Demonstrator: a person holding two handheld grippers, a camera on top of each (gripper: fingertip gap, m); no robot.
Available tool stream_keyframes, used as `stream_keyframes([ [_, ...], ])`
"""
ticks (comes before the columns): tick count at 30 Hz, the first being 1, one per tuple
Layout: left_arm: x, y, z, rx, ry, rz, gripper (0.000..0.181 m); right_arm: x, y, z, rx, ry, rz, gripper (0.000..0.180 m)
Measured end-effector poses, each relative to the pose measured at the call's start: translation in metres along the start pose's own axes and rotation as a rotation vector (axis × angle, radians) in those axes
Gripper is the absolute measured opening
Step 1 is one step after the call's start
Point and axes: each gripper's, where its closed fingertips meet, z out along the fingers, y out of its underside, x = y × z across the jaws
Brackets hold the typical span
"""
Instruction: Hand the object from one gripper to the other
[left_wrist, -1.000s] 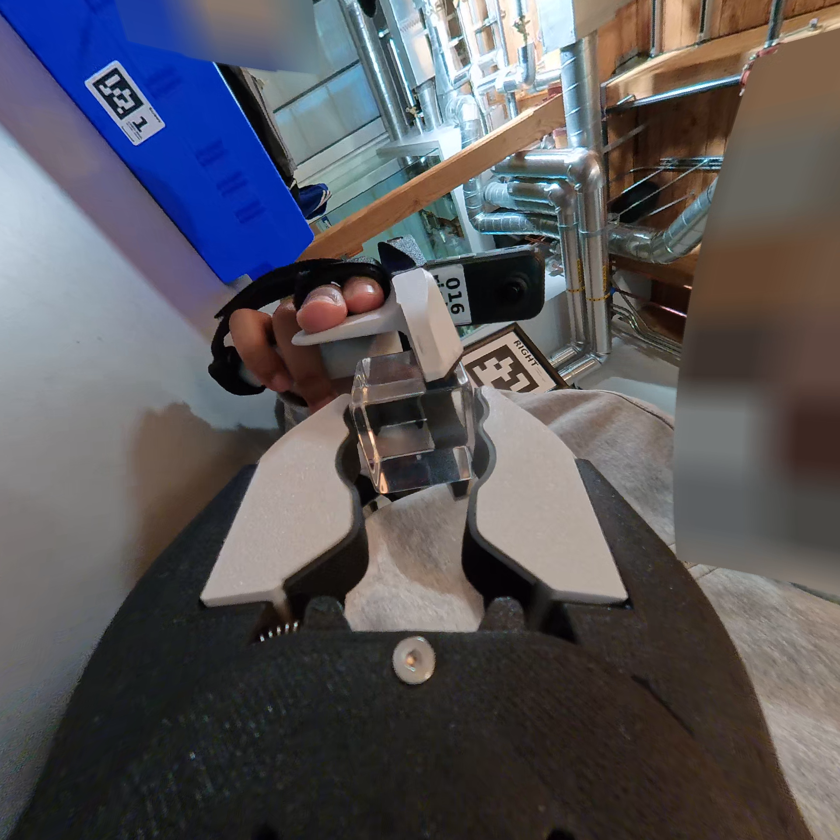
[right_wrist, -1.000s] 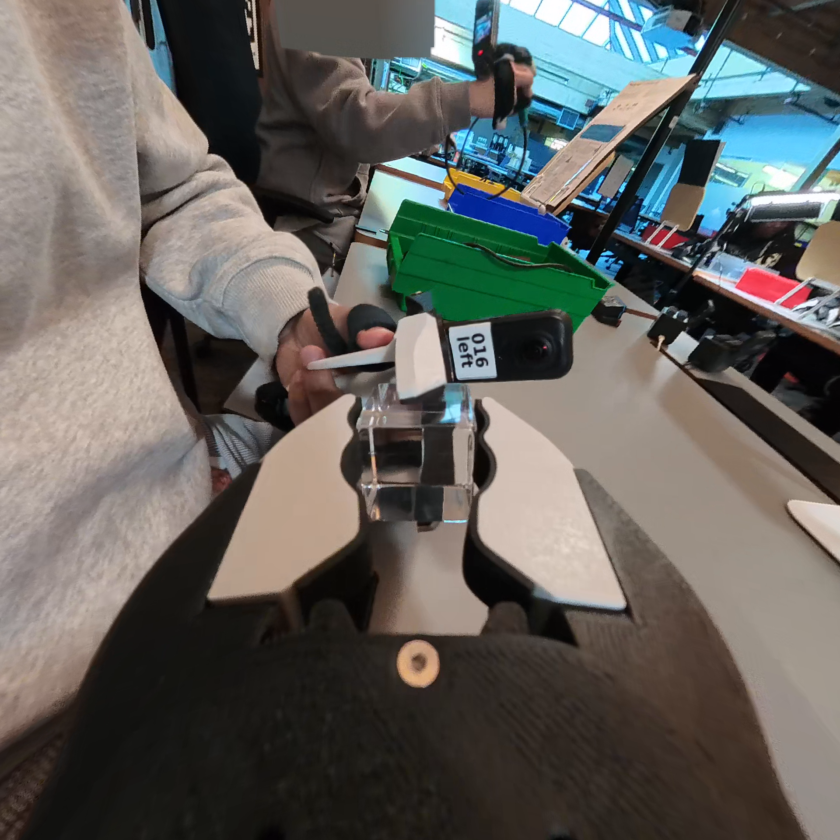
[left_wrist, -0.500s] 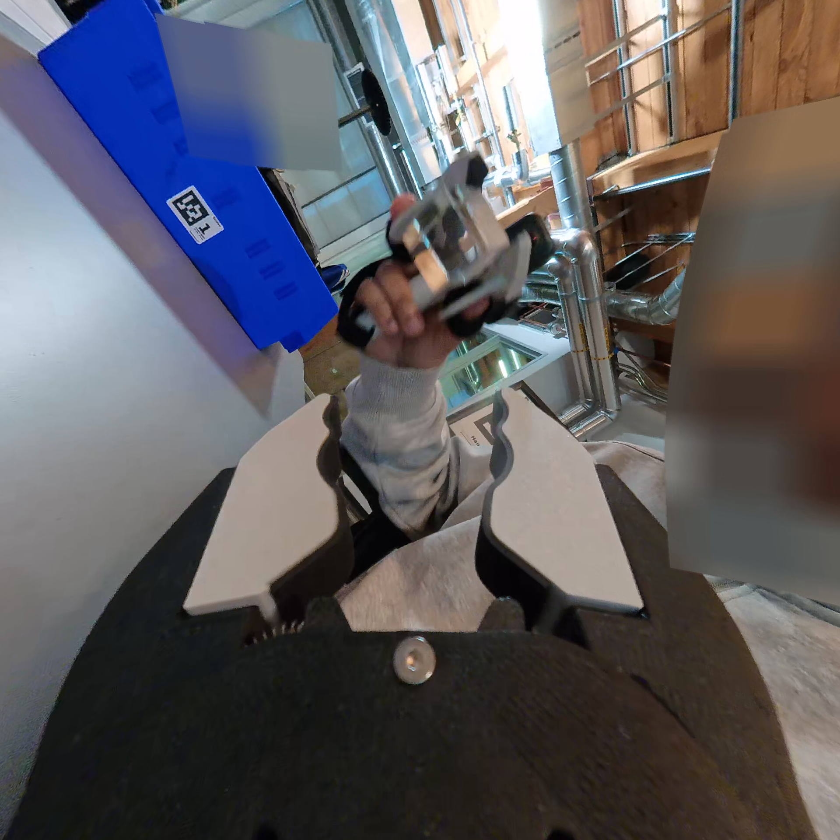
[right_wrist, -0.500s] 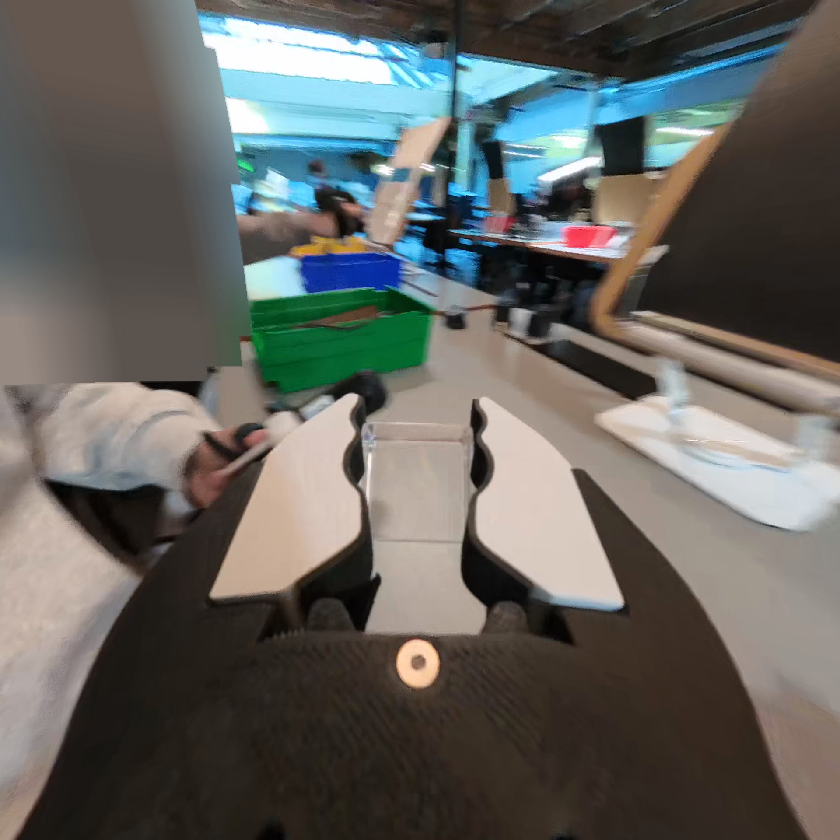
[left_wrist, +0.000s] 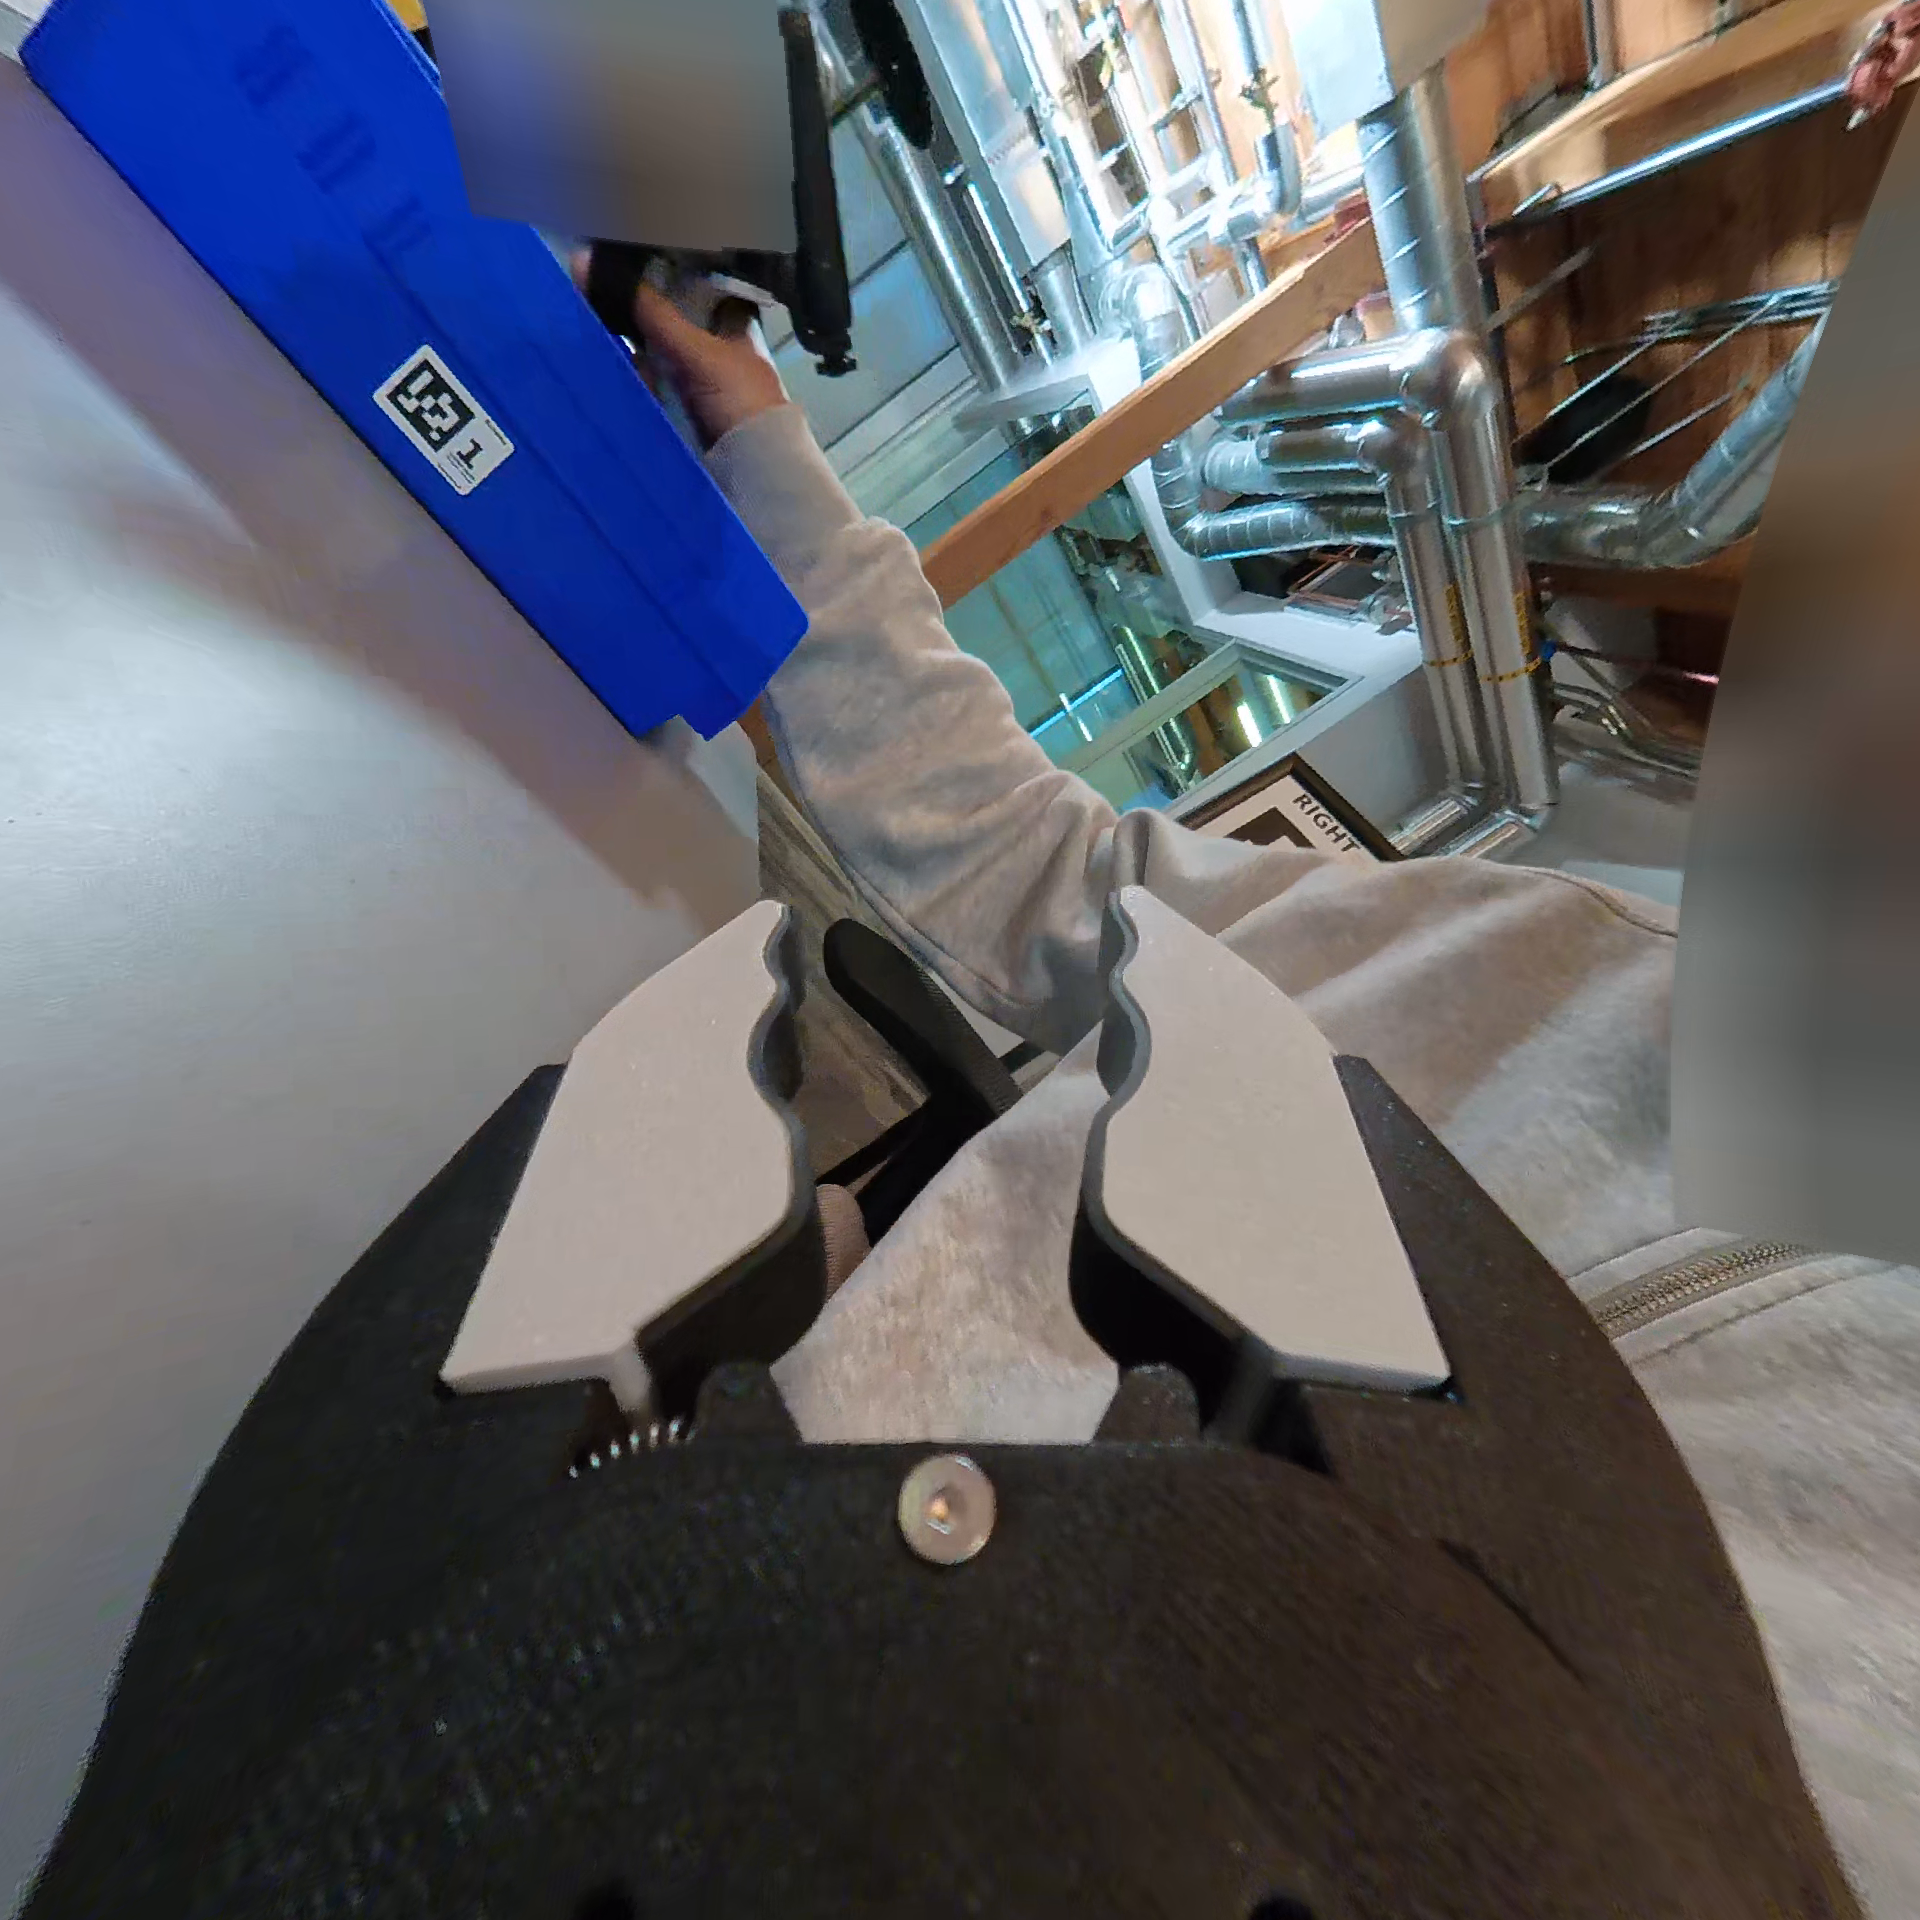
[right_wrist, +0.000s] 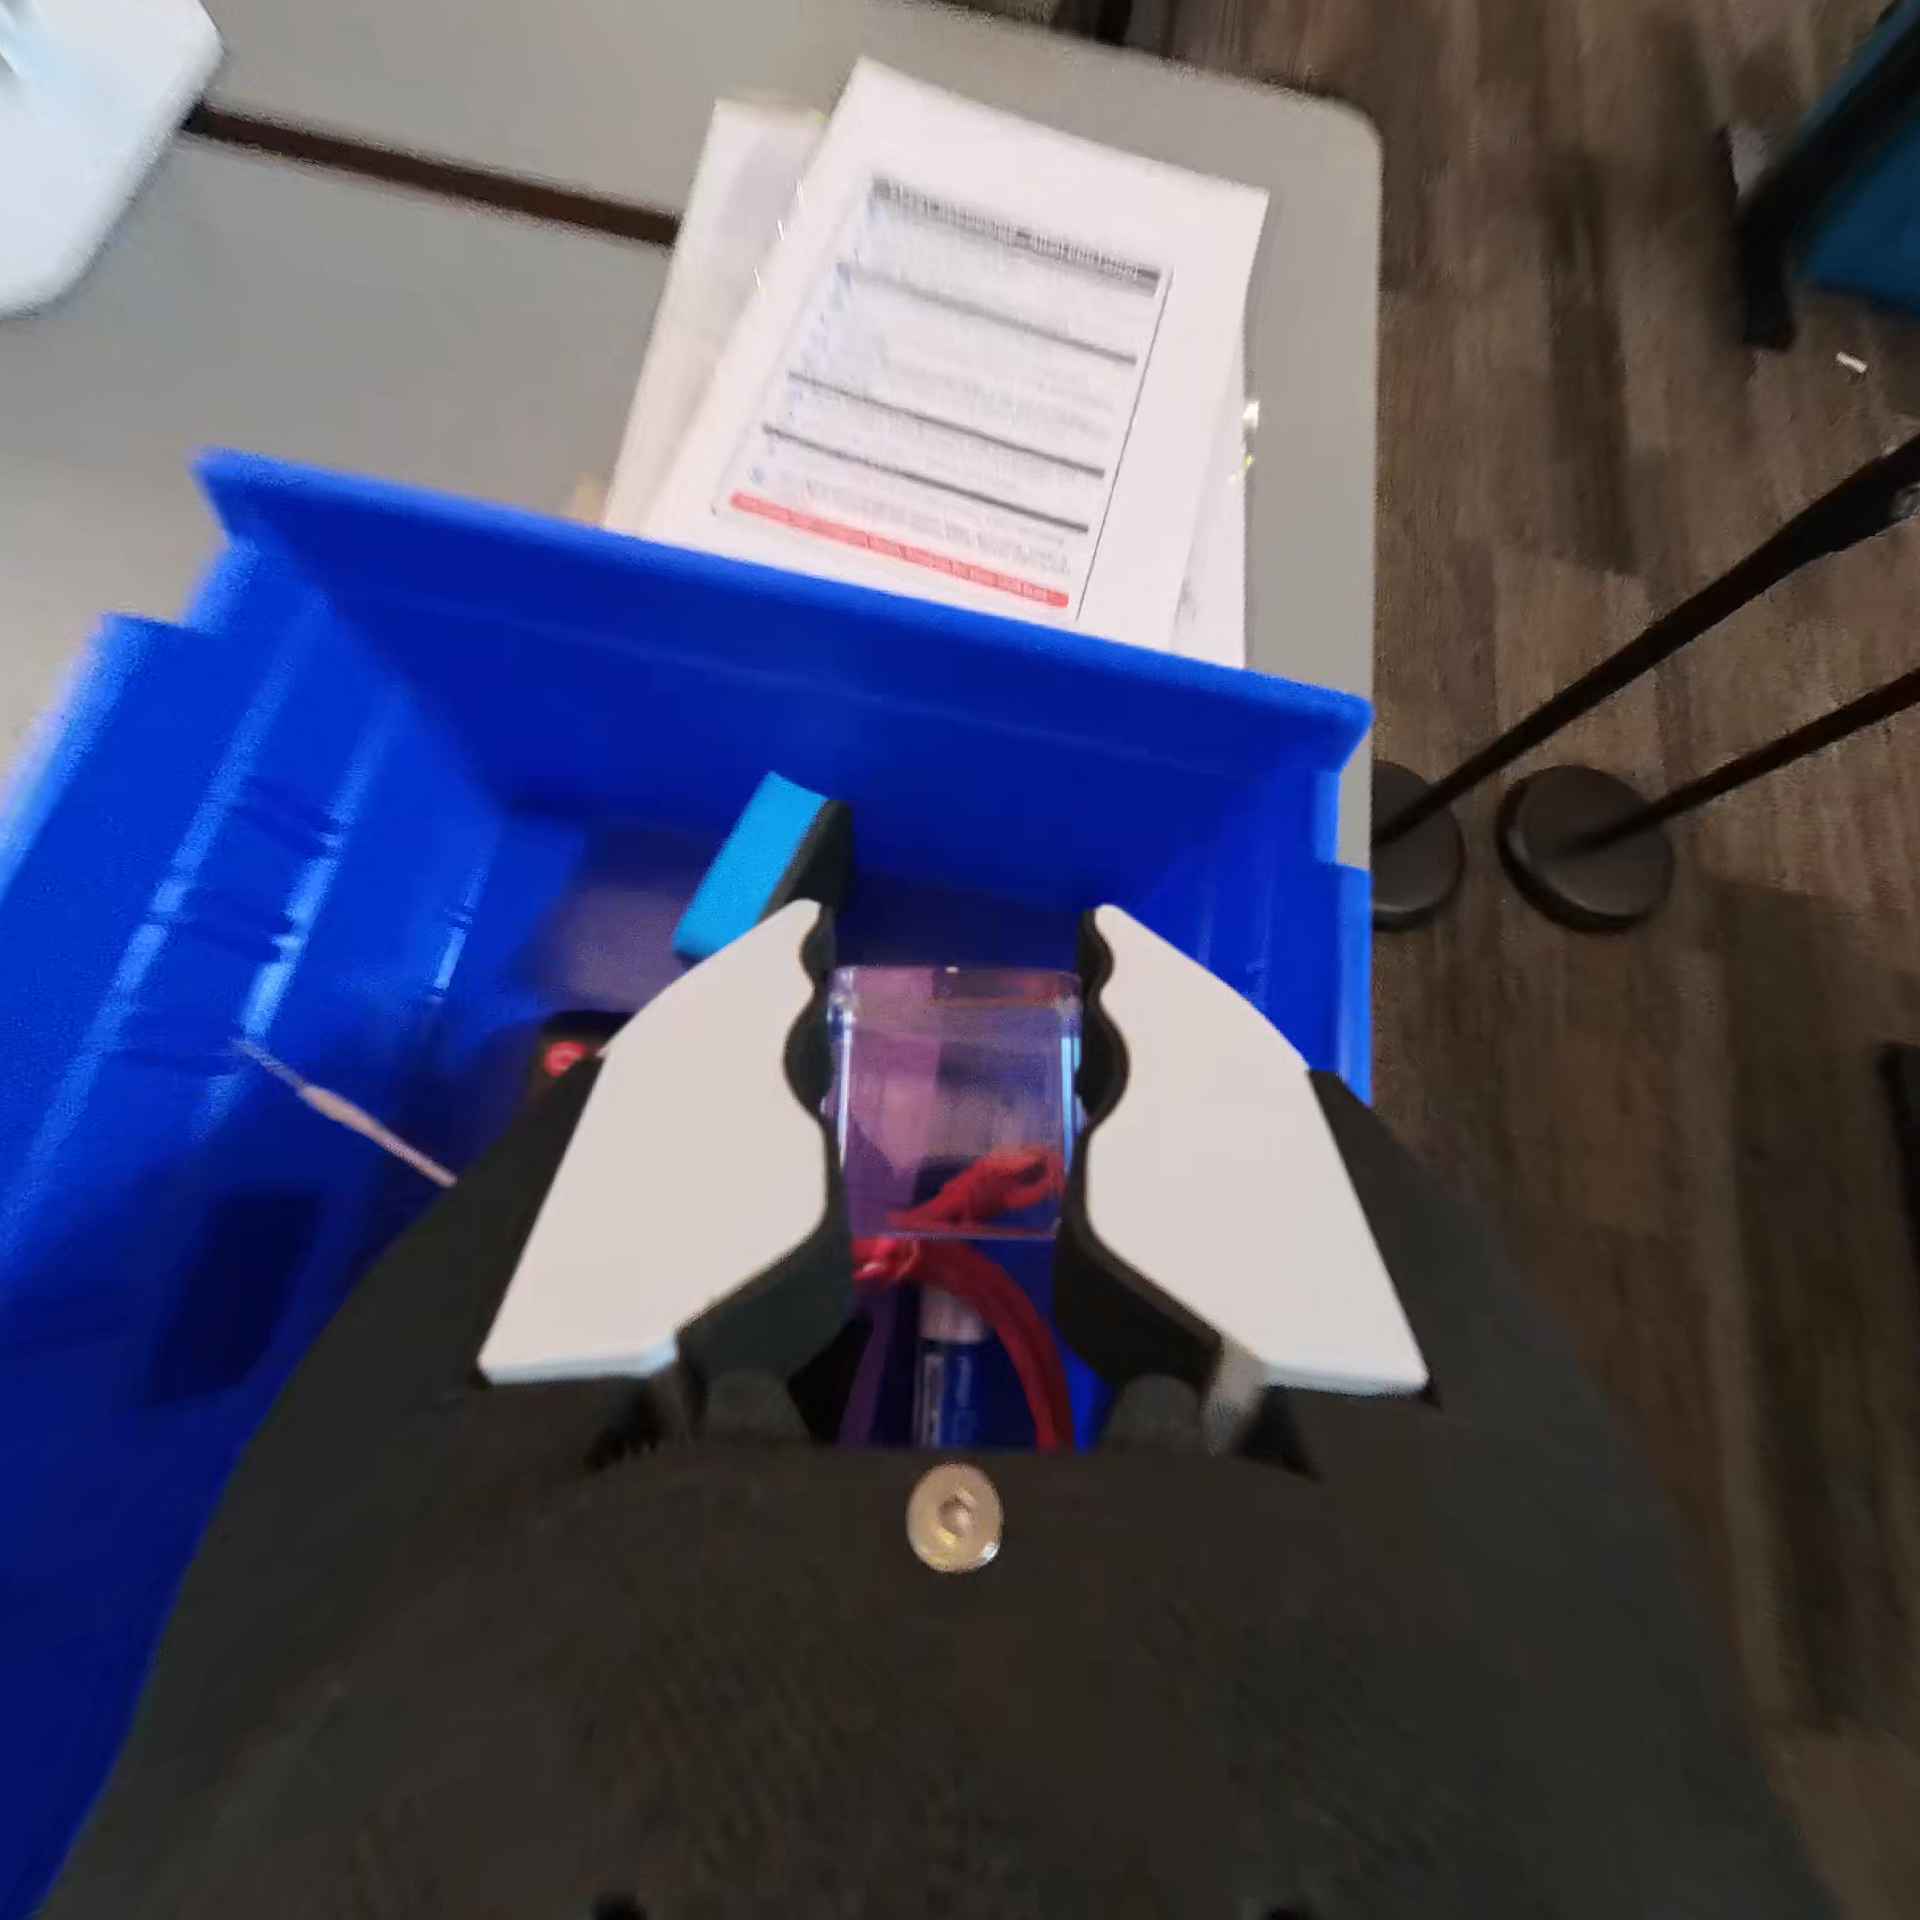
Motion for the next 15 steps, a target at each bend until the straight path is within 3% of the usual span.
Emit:
stream_keyframes([
  [1, -0.001, 0.001, 0.0, -0.003, -0.008, 0.008, 0.055, 0.001, 0.005, 0.009, -0.031, 0.004, -0.017, 0.046],
  [10, -0.008, -0.001, -0.006, 0.012, -0.026, -0.005, 0.053, 0.006, 0.022, 0.043, -0.208, 0.026, -0.023, 0.046],
  [15, -0.006, -0.003, -0.008, 0.016, -0.017, -0.011, 0.052, 0.001, -0.007, 0.017, -0.103, 0.033, -0.01, 0.05],
])
